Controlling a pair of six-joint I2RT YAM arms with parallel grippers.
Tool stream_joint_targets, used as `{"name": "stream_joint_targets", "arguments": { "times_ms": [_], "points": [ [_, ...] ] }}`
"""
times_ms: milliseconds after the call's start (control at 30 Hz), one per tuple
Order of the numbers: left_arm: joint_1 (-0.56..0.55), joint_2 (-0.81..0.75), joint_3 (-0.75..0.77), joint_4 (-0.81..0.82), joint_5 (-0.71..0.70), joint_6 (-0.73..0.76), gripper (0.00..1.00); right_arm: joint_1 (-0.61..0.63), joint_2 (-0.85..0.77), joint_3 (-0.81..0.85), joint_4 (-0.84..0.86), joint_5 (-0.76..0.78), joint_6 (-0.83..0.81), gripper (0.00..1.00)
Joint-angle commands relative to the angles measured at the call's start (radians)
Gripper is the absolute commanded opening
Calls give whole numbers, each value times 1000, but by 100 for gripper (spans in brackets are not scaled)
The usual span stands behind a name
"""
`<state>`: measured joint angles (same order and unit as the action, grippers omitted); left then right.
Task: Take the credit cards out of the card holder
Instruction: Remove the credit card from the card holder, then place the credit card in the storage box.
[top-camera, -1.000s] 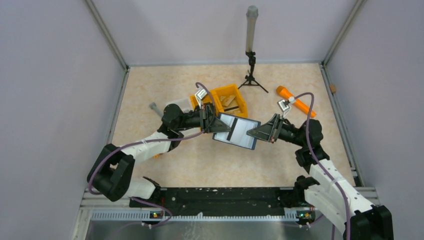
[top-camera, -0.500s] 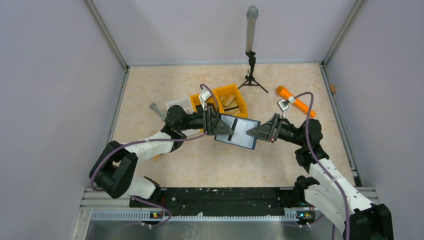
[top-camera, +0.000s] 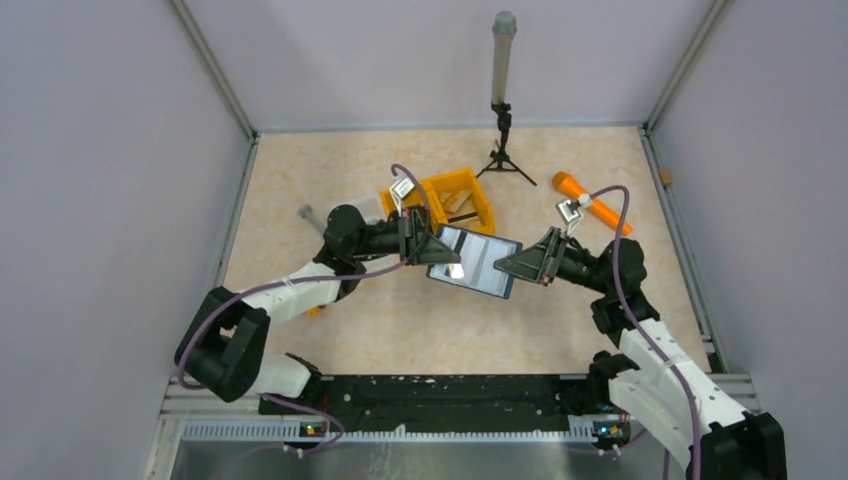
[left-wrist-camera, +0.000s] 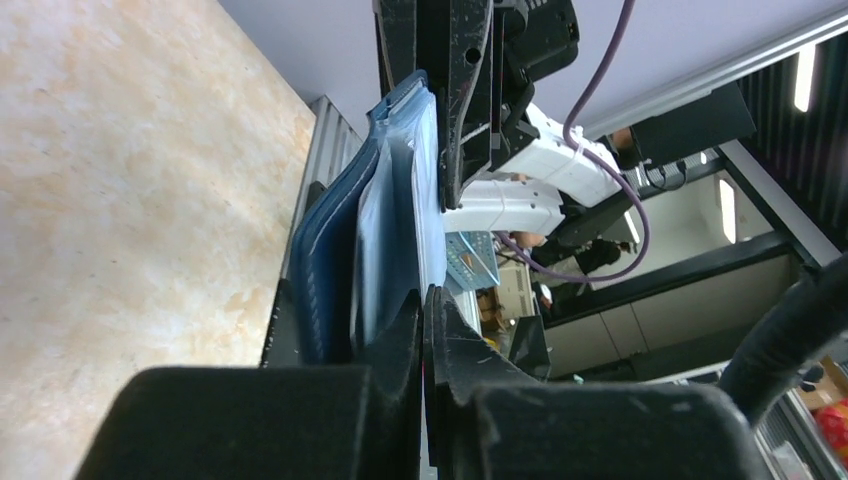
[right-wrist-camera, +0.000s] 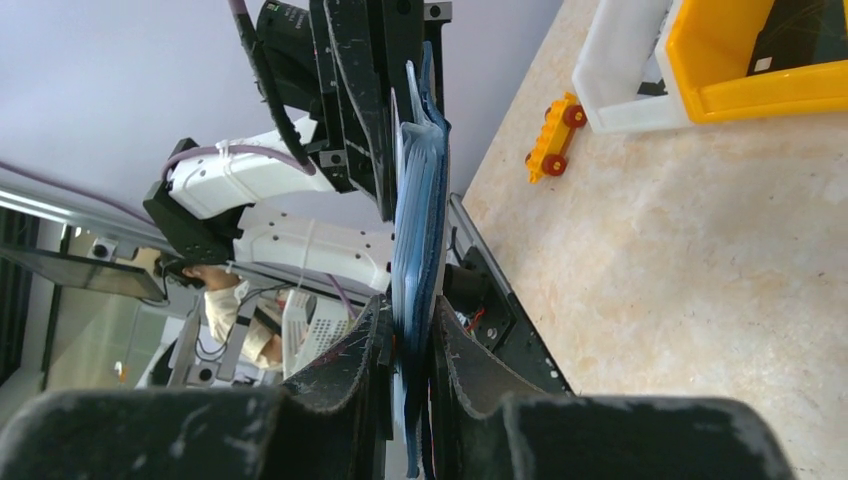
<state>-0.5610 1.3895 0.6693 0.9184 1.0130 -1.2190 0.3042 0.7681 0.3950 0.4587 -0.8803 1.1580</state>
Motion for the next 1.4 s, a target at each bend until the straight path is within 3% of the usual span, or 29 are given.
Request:
{"name": "stream_joint_targets", "arguments": {
  "times_ms": [0,233,267,333,367,400,433,467,567,667,800,867,900,933,967,1033,1167,1367],
  "points": [
    [79,-86,-14,3,18,33,0,-5,-36,43,-19,11,-45,0],
    [221,-171,-46,-105,78,80,0,-17,-36,22,-35,22,-66,0],
    [250,-194,-39,-171,86,127,0,-18,-38,24,-61,30,-88,0],
    [290,-248,26,-495,50,343,0,-18,-46,42,-159,60,-162,0],
    [291,-277,106,-807,-68,543,0,-18,-53,61,-228,83,-215,0],
    [271,-295,198,-1089,-336,700,0,-19,-61,81,-298,111,-272,0],
    [241,-304,256,-1240,-516,803,0,-19,-69,110,-370,142,-329,0],
    [223,-304,299,-1322,-645,864,0,-18,-75,136,-435,182,-383,0],
    [211,-269,392,-1444,-857,974,0,-18,-85,206,-607,283,-510,0],
    [78,-259,427,-1465,-1242,1160,0,-19,-79,247,-674,322,-563,0],
    [54,-267,410,-1381,-1438,1314,0,-18,-54,262,-668,297,-562,0],
    [53,-267,392,-1337,-1371,1441,0,-18,-40,274,-665,275,-561,0],
    [50,-264,376,-1346,-1193,1607,0,-18,-33,280,-665,266,-559,0],
    [36,-260,362,-1373,-1120,1774,0,-19,-32,283,-665,259,-556,0],
    [12,-258,337,-1365,-1142,1880,0,-18,-33,290,-670,253,-554,0],
    [1,-257,278,-1242,-1223,1915,0,-18,-37,305,-690,242,-560,0],
    [2,-211,225,-1141,-1252,2034,0,-19,-60,335,-753,261,-585,0],
    [19,-70,259,-1144,-1341,2075,0,-18,-92,349,-790,270,-589,0]
  ]
}}
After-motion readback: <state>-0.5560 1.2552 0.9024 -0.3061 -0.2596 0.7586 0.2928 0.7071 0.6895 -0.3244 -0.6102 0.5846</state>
